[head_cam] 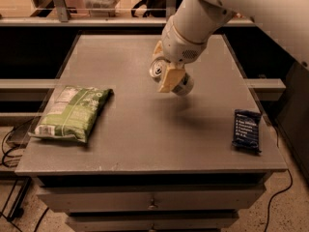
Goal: Knock 7up can over
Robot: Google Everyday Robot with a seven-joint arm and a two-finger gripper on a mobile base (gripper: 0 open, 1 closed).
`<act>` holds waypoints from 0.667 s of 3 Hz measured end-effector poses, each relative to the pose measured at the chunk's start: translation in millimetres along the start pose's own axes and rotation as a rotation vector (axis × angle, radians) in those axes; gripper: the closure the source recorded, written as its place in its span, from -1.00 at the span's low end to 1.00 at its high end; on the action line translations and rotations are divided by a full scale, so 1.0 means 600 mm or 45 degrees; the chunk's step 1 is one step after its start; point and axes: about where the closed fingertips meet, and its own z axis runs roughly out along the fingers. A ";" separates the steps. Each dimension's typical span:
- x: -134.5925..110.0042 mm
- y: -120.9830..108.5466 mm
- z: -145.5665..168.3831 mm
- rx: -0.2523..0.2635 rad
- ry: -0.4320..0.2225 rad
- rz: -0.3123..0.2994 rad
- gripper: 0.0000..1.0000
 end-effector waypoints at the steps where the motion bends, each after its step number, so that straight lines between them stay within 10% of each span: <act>1: 0.030 0.005 0.032 -0.019 0.181 -0.055 0.16; 2: 0.049 0.011 0.053 -0.044 0.276 -0.074 -0.30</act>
Offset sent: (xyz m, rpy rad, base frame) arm 0.0157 -0.0242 -0.0577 -0.3179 -0.0398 -0.0224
